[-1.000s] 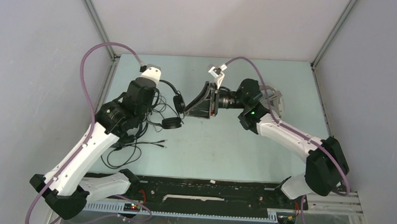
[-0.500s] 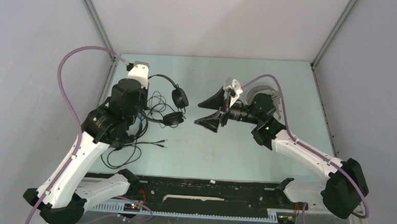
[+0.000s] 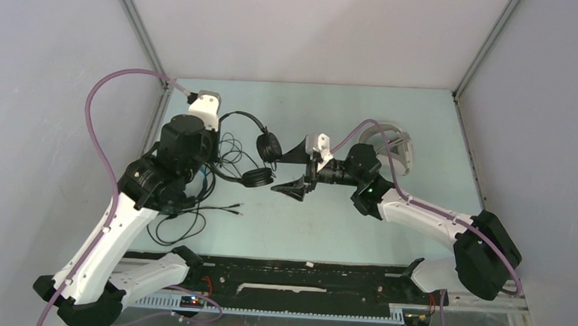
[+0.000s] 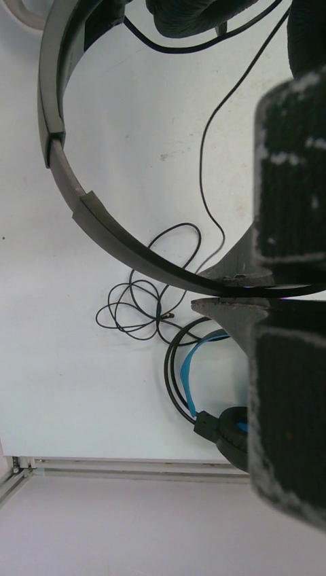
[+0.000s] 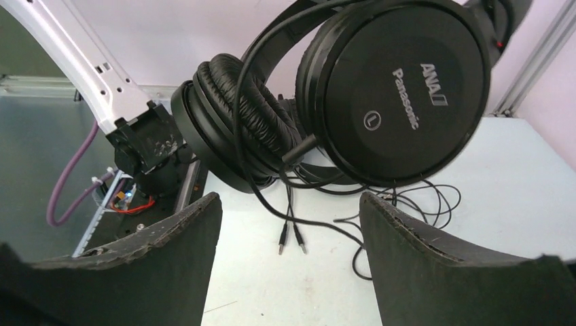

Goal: Wrap the headphones
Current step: Wrap the headphones cable around the headphones.

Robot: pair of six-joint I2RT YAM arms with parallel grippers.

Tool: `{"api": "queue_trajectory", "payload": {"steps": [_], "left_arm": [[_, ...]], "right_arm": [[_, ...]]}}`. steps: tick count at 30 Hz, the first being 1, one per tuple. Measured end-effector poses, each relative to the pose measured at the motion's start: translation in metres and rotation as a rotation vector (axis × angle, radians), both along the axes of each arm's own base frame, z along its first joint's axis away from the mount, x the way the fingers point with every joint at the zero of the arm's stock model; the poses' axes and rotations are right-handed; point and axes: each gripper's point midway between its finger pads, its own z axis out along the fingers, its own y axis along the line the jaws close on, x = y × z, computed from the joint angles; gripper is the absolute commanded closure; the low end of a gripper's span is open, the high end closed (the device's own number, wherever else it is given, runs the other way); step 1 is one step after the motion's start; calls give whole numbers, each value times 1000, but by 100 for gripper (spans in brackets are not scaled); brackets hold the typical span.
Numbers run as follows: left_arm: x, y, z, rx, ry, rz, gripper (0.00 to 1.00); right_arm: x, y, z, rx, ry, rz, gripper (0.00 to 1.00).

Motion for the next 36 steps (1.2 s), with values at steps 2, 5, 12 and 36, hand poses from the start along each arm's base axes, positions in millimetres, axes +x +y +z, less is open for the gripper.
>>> {"api": "queue_trajectory", "payload": {"steps": [2,5,12,36], "left_arm": [[-1,-2,-1,-5,4,-11,100],[-1,-4,-1,-9,7,-21,100],[-2,-7,-2,-13,12,-39,100],[-13,2,-4,37,28,-59,100]], "right_arm": [[0,5,-2,2,-32,-2,26],[0,10,-3,11,-69,-5,34],[7,12,-3,19,-101,-35,82],[26,-8,-12,-6,-22,-118,100]]}}
